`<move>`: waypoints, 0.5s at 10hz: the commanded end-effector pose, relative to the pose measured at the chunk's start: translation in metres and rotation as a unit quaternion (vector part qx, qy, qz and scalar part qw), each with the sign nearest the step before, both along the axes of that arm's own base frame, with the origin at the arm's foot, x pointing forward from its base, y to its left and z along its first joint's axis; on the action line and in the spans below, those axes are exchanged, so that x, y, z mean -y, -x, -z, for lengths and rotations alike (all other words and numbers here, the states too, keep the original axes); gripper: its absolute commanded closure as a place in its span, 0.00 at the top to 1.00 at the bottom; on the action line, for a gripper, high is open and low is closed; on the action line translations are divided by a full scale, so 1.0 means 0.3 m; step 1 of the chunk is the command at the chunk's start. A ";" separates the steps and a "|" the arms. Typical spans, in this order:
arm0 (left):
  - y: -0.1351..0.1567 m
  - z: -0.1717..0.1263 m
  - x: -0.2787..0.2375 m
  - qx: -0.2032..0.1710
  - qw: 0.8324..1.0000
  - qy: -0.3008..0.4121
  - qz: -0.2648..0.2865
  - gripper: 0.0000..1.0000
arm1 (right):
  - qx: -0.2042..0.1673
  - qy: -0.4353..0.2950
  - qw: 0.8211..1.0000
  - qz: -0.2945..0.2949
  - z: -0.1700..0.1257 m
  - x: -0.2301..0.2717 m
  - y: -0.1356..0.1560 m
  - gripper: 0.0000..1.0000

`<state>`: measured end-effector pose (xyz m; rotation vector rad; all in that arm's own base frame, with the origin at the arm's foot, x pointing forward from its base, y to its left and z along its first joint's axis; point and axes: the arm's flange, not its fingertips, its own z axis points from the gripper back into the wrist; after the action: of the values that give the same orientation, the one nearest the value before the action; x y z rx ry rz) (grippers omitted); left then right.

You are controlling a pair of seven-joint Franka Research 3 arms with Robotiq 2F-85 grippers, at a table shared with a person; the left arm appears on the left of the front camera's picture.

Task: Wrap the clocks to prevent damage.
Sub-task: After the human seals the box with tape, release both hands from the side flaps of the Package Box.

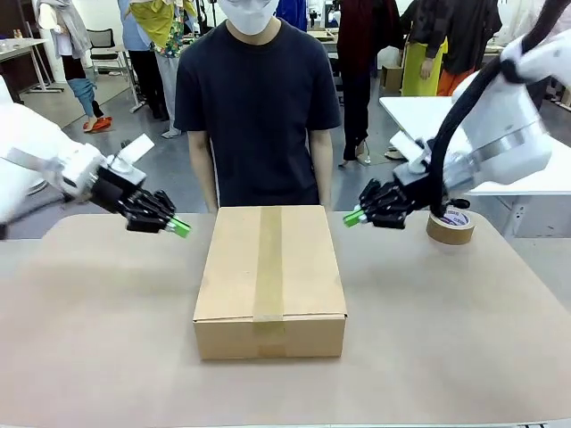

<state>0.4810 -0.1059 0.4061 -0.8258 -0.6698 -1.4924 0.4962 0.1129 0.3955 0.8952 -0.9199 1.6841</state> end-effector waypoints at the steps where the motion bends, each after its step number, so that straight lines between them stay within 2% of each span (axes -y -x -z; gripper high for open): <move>1: 0.087 -0.139 -0.041 -0.008 0.995 -0.099 -0.027 0.01 | 0.006 0.073 0.997 0.035 -0.170 0.047 0.099 0.01; 3: 0.147 -0.296 -0.119 0.001 0.990 -0.129 -0.059 0.01 | 0.021 0.122 0.988 0.097 -0.316 0.103 0.147 0.01; 5: 0.211 -0.393 -0.165 0.024 0.988 -0.129 -0.081 0.01 | 0.024 0.139 0.984 0.111 -0.392 0.121 0.204 0.01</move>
<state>0.4295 -0.0582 0.5221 -0.5348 -0.5500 -1.4331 0.4451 0.0714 0.5196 0.5580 -0.8050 1.6211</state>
